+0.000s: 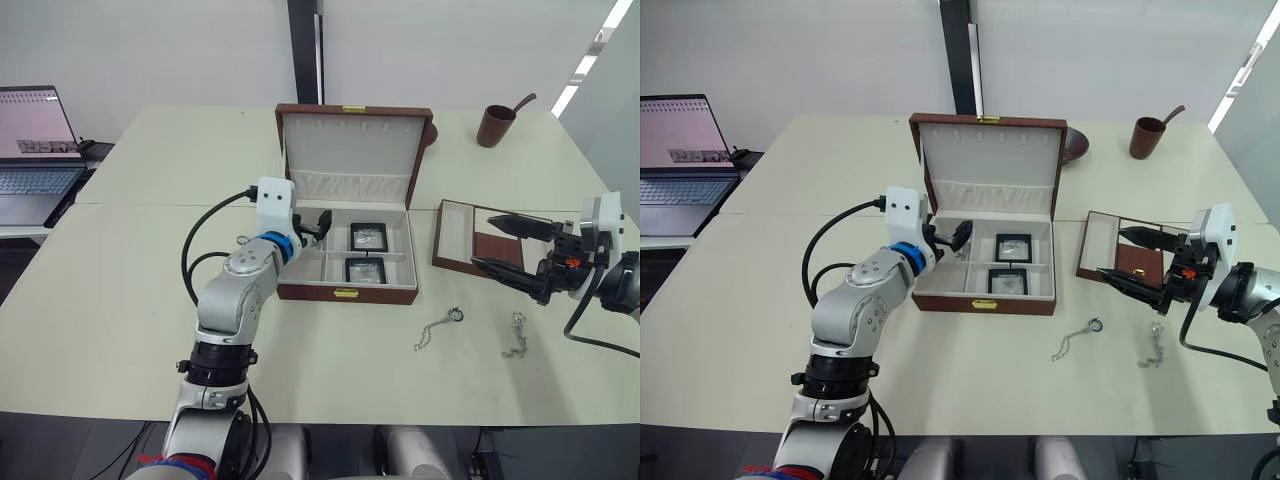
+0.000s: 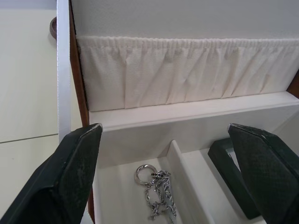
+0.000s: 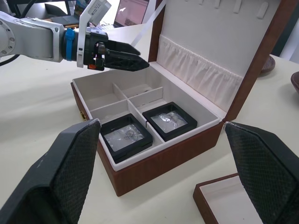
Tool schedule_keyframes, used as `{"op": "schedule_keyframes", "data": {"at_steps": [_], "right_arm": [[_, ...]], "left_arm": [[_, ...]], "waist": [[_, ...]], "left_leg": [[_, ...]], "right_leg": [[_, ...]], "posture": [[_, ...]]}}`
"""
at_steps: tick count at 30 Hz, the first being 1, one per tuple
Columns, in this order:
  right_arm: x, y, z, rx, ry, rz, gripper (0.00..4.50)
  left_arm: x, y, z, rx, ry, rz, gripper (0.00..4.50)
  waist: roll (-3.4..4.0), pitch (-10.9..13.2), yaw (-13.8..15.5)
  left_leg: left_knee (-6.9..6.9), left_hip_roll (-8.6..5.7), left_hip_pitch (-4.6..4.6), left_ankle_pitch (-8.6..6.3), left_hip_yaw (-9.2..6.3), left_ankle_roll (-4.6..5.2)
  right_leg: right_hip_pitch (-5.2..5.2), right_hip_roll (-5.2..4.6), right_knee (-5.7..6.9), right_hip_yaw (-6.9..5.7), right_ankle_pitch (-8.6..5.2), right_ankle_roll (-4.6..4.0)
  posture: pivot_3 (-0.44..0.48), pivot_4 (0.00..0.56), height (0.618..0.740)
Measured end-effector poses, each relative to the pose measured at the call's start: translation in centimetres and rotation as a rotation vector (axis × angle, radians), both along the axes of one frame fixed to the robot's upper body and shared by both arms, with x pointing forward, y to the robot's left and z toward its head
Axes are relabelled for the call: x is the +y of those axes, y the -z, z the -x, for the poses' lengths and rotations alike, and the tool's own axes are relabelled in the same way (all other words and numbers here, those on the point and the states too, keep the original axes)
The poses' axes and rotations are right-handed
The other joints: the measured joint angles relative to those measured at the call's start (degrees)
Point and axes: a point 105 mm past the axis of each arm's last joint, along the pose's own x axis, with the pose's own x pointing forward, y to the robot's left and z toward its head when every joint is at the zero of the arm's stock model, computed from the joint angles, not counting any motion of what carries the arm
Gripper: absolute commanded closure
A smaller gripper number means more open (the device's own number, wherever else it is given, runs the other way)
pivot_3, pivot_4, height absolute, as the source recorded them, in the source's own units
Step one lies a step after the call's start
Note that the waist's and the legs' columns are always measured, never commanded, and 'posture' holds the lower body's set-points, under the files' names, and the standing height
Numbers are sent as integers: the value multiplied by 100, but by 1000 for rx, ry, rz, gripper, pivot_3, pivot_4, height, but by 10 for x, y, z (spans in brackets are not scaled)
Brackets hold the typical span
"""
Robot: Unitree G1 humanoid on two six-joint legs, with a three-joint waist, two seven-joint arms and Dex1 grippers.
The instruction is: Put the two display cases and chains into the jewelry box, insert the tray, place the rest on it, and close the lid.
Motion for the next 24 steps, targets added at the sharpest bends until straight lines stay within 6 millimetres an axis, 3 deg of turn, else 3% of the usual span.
{"op": "schedule_keyframes", "data": {"at_steps": [4,8,11,15,18,24], "right_arm": [[0,0,0,0,2,0,0],[-5,5,-2,24,15,-10,0],[-14,12,-2,57,44,-23,0],[-39,20,-5,95,139,-34,0],[-65,29,-6,127,243,-53,0],[-95,45,-5,159,370,-66,0]], "left_arm": [[-6,-2,3,-6,49,16,24],[-22,-14,20,-50,234,45,24],[-19,-19,33,-61,351,68,24],[17,-22,44,-53,399,54,24],[55,-14,58,-5,393,13,24],[120,6,85,91,295,-19,24]], "waist": [[0,0,0],[0,0,-4],[1,0,-17],[3,1,-38],[5,3,-39],[7,3,-30]], "left_leg": [[0,0,0,0,0,0],[-2,1,0,0,3,-1],[-2,5,3,0,2,-1],[-4,5,5,0,6,0],[-6,7,4,0,7,0],[-5,16,6,-1,7,1]], "right_leg": [[0,0,0,0,0,0],[-1,0,0,1,0,0],[-1,2,1,0,0,0],[-2,4,1,3,0,-1],[-4,1,-1,6,-1,-2],[-3,-1,0,6,-1,-2]], "posture": [[0,150,740],[0,150,740],[0,150,740],[0,150,740],[0,150,740],[0,150,740]]}}
